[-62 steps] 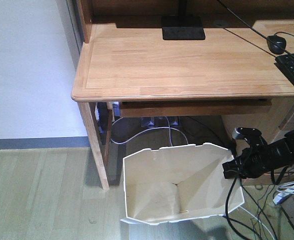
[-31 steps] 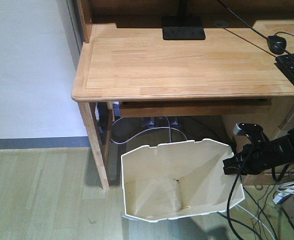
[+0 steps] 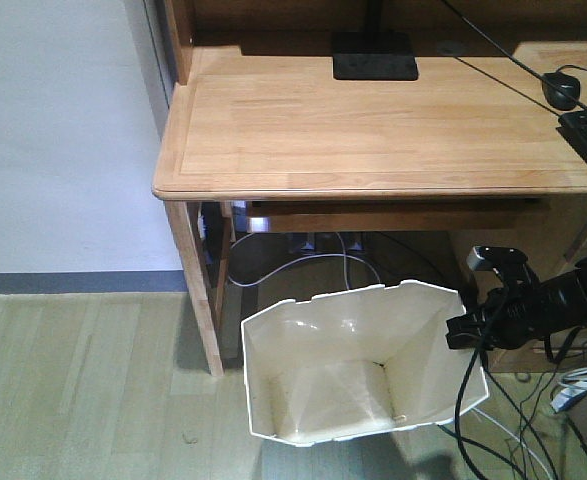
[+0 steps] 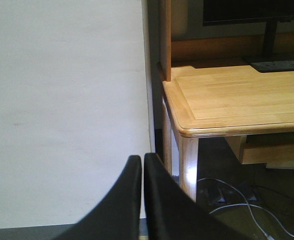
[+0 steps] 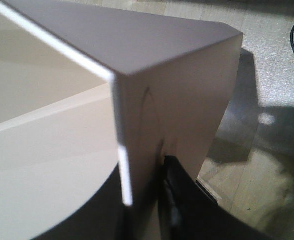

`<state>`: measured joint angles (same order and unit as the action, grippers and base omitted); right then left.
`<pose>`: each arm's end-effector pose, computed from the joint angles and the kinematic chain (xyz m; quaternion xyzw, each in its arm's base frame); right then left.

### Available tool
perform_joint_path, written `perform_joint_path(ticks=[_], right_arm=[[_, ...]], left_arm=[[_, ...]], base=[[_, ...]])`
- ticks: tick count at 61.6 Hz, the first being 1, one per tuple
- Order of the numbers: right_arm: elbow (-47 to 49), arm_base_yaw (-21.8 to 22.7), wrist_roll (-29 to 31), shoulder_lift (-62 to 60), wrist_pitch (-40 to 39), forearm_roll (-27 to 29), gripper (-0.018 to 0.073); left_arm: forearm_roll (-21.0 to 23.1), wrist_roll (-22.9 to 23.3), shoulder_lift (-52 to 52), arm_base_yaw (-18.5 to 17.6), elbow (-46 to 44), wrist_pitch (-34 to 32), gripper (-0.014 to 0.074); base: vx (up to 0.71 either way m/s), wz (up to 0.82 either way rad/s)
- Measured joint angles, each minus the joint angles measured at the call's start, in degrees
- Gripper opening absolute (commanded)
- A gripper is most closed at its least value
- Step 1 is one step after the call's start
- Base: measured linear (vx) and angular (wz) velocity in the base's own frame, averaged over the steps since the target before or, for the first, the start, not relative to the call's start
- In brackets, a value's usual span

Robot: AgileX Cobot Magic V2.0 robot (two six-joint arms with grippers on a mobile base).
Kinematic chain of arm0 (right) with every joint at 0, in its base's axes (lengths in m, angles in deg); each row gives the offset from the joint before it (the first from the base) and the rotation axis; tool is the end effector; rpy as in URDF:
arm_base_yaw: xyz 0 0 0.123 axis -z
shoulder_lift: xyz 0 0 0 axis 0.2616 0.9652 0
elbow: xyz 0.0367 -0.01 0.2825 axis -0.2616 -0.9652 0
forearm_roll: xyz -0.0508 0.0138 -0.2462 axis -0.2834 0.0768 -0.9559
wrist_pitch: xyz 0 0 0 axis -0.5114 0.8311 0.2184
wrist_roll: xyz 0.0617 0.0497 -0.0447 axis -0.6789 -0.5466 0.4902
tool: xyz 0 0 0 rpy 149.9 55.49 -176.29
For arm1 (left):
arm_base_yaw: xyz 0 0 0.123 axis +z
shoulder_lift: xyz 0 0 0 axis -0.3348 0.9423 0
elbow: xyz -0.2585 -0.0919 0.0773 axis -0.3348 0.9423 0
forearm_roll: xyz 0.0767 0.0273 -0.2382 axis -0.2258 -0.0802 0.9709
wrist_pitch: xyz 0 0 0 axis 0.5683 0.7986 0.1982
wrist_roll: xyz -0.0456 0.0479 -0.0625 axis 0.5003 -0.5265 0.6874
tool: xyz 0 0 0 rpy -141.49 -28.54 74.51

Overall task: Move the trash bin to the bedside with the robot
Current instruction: 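Lift the bin slightly and pull it out from under the desk, then hold the bin in the right gripper while the base turns toward the bed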

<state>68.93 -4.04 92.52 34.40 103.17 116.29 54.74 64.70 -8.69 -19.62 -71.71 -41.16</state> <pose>0.2965 -0.0130 0.0229 -0.1112 0.9605 0.2296 0.1110 0.0557 0.0002 0.1859 0.0059 0.7544 0.0070 0.6564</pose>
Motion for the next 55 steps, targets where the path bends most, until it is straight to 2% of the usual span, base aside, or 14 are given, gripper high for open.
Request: perform_joint_path(ticks=[29,55], right_arm=[[0.00,0.06,0.00,0.00,0.24,0.00,-0.0006],[0.00,0.06,0.00,0.00,0.02,0.04,-0.0006]], left_arm=[[0.00,0.00,0.00,0.00,0.00,0.00,-0.0006],[0.00,0.00,0.00,0.00,0.00,0.00,-0.0006]], base=[[-0.04,0.15],[-0.02,0.46]])
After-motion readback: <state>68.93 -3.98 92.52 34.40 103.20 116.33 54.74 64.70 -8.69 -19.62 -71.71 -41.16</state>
